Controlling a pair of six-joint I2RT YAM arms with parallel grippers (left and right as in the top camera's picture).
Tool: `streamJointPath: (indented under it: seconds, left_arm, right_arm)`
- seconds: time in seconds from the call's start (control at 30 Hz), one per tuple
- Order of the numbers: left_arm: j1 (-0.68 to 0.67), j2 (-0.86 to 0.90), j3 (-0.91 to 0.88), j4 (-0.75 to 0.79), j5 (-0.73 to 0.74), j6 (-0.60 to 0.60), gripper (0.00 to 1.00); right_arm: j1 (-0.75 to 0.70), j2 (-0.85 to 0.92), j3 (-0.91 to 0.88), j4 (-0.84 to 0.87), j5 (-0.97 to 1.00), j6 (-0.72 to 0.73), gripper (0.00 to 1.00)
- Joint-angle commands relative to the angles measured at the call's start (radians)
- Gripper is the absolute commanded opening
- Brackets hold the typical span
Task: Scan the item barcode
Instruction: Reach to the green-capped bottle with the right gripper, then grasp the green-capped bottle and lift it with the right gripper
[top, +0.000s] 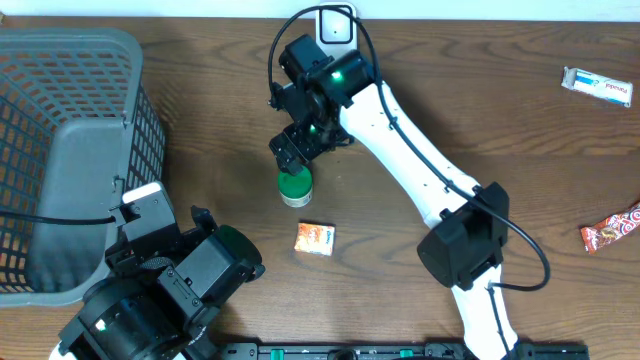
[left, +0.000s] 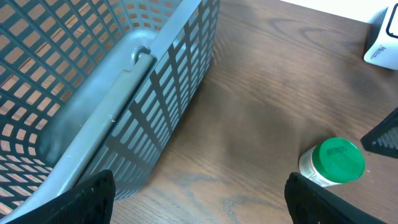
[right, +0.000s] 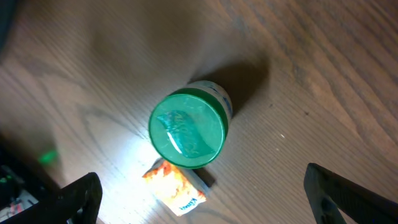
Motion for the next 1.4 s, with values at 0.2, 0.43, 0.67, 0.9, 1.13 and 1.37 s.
streamJointPath:
  seconds: [0.2,0.43,0.67,0.9,1.13,1.37]
  left_arm:
    - [0.0,0.0,-0.001,-0.005,-0.009,-0.012,0.85]
    - [0.0,0.0,-0.001,-0.005,-0.009,-0.012,0.85]
    - [0.0,0.0,0.0,-0.005,-0.009,-0.012,0.85]
    - [0.0,0.0,-0.001,-0.005,-0.009,-0.012,0.85]
    - [0.0,0.0,0.0,-0.005,-0.009,-0.012,0.85]
    - [0.0,0.0,0.0,-0.005,-0.009,-0.012,0.85]
  right_arm:
    - [0.058,0.135,-0.002,0.026,0.045,0.122,0.99]
    - [0.085,0.147,-0.002,0.064,0.132,0.319,0.99]
    - [0.098,0.179,-0.003,0.044,0.186,0.349,0.99]
    - [0.113,0.245,-0.003,0.023,0.163,0.367,0.99]
    - [0.137,0.27,-0.003,0.051,0.164,0.373,0.99]
    - [0.136,0.272,-0.003,0.053,0.172,0.382,0.76]
